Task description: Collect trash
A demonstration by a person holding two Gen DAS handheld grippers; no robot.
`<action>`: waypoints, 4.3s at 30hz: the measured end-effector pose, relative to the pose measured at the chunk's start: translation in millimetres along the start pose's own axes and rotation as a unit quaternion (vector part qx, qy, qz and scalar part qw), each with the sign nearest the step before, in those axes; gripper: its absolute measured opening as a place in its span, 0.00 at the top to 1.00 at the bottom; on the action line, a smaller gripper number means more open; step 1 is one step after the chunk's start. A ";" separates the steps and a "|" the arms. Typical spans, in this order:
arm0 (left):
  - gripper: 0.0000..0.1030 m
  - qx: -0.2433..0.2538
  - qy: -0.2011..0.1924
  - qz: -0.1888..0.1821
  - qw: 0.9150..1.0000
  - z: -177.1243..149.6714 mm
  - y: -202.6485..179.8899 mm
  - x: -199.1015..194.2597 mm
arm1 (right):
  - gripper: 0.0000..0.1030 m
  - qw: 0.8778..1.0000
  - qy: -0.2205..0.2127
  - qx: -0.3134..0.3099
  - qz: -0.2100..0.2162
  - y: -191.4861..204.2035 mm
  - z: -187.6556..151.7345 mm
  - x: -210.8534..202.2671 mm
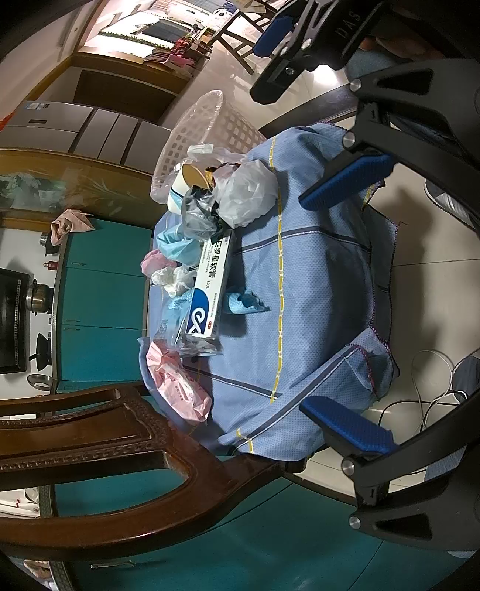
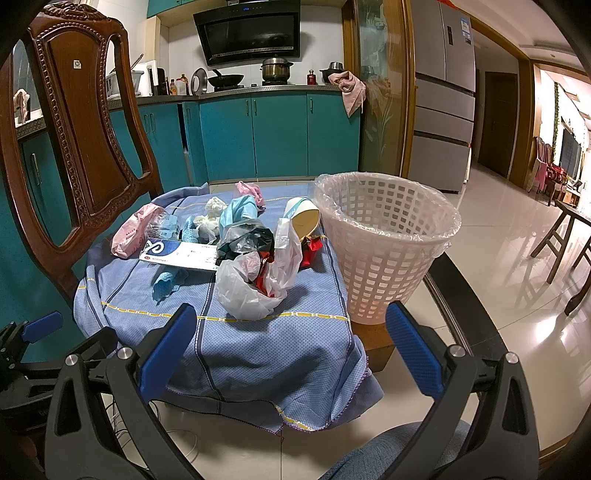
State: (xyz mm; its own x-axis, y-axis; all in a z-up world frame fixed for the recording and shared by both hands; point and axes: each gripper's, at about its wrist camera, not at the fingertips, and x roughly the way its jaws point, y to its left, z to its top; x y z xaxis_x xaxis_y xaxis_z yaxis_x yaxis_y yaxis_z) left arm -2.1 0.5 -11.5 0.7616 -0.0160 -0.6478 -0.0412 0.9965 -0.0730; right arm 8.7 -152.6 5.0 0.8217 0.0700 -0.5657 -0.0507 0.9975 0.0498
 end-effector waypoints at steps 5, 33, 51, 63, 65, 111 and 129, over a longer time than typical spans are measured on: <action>0.03 0.000 0.001 -0.002 1.000 -0.5 -1.1 0.6 | 0.03 1.000 0.000 0.001 0.000 -0.1 0.1 0.0; 0.03 -0.022 -0.072 0.014 0.997 1.8 11.1 -5.5 | 0.03 0.999 -0.004 0.025 0.048 -8.1 4.6 8.5; 0.03 0.008 -0.037 -0.001 0.999 17.1 14.4 -8.6 | 0.22 0.996 0.080 -0.019 0.040 33.2 14.7 114.2; 0.03 -0.004 -0.016 -0.033 0.999 22.2 22.9 4.2 | 0.75 0.992 0.072 0.012 0.103 10.7 15.7 78.6; 0.03 0.009 -0.012 -0.035 0.999 26.5 18.5 11.2 | 0.76 0.992 0.057 0.009 0.110 8.4 18.8 69.6; 0.57 -0.006 -0.056 -0.065 0.996 69.2 56.1 33.8 | 0.80 0.990 -0.030 -0.007 0.138 1.5 44.9 39.4; 0.54 0.016 -0.024 -0.060 0.998 56.2 34.6 43.6 | 0.80 0.992 -0.031 -0.024 0.120 7.7 42.3 39.2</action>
State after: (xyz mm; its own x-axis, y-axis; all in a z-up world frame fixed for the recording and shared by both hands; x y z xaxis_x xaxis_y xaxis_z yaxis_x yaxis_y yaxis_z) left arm 66.0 38.9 0.3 0.7901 -0.1328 -0.5984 0.0728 0.9897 -0.1235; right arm 64.5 -142.7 18.0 0.8156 0.3063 -0.4909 -0.2745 0.9517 0.1376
